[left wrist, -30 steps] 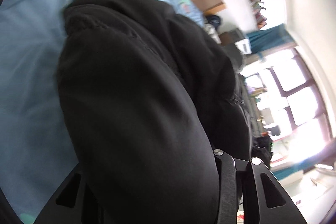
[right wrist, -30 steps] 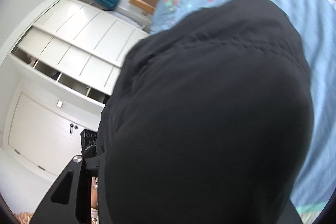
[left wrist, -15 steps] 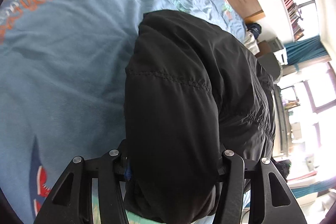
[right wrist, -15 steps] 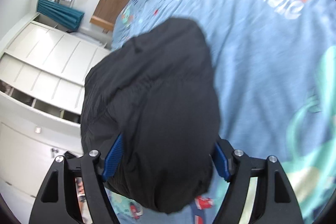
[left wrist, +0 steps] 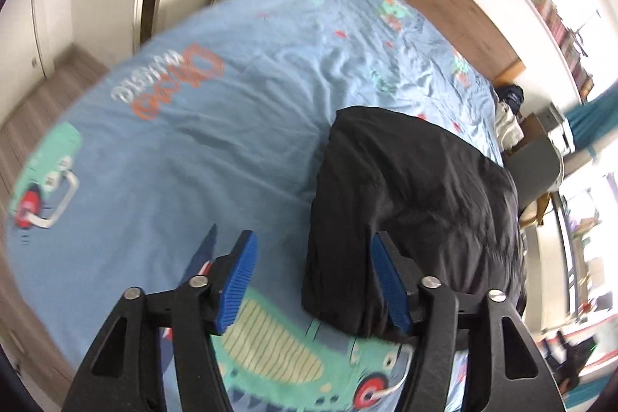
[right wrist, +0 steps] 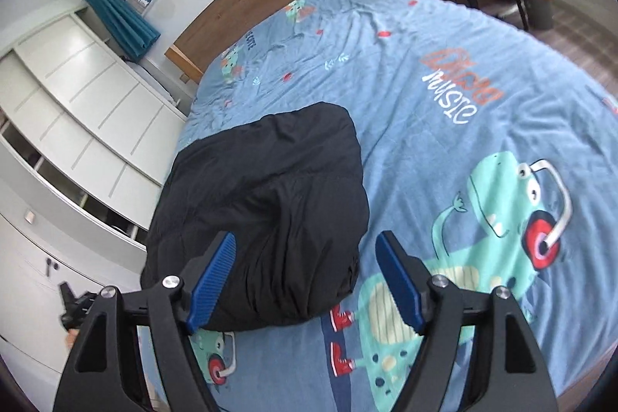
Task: Fold large clothes
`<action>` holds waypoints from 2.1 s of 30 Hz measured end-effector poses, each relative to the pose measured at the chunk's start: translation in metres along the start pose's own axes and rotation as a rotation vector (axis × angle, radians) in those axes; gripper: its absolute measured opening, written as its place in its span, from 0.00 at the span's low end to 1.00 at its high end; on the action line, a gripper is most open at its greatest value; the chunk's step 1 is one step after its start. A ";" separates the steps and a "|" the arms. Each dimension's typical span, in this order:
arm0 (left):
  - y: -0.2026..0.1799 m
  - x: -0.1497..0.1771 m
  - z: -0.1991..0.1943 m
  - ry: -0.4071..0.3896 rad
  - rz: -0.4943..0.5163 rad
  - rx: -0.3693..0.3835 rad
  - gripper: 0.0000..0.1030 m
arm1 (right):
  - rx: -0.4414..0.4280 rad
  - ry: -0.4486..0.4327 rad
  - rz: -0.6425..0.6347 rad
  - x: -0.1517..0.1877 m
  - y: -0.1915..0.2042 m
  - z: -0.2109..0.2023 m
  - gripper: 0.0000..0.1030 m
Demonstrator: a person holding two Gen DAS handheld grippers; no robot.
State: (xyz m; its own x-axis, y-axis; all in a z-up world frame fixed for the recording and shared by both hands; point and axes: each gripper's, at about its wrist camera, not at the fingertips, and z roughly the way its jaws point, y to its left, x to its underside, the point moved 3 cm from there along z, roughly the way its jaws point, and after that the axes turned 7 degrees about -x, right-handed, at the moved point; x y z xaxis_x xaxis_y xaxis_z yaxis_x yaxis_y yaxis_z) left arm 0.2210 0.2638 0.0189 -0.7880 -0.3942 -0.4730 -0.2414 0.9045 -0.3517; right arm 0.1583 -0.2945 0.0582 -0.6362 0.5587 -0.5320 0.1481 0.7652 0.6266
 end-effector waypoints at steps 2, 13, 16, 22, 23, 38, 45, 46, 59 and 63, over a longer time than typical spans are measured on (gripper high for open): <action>-0.018 0.014 -0.017 -0.055 0.061 -0.059 0.67 | 0.036 -0.008 -0.045 0.013 0.022 -0.011 0.72; -0.085 0.139 -0.109 -0.366 0.271 -0.219 0.81 | 0.157 -0.093 -0.263 0.094 0.126 -0.080 0.72; -0.100 0.164 -0.122 -0.389 0.281 -0.210 0.81 | 0.178 -0.108 -0.290 0.119 0.137 -0.093 0.72; -0.119 0.198 -0.138 -0.413 0.348 -0.219 0.86 | 0.245 -0.127 -0.359 0.164 0.151 -0.115 0.82; -0.119 0.203 -0.142 -0.422 0.358 -0.223 0.86 | 0.253 -0.131 -0.372 0.170 0.153 -0.118 0.83; -0.134 0.231 -0.151 -0.502 0.388 -0.250 0.93 | 0.288 -0.233 -0.504 0.206 0.181 -0.150 0.85; -0.140 0.238 -0.158 -0.541 0.412 -0.259 0.96 | 0.298 -0.256 -0.502 0.205 0.181 -0.156 0.85; -0.140 0.238 -0.159 -0.543 0.411 -0.266 0.97 | 0.298 -0.255 -0.502 0.205 0.181 -0.156 0.85; -0.140 0.243 -0.146 -0.499 0.418 -0.314 1.00 | 0.325 -0.201 -0.494 0.216 0.171 -0.144 0.86; -0.139 0.246 -0.140 -0.477 0.423 -0.315 1.00 | 0.328 -0.188 -0.489 0.219 0.168 -0.141 0.86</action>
State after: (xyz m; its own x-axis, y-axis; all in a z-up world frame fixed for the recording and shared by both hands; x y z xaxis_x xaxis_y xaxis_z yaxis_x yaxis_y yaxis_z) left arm -0.0188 0.0636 0.0648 -0.5333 0.0375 -0.8451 -0.1786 0.9715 0.1559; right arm -0.0629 -0.0884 0.1269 -0.5493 0.1422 -0.8234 0.1168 0.9888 0.0929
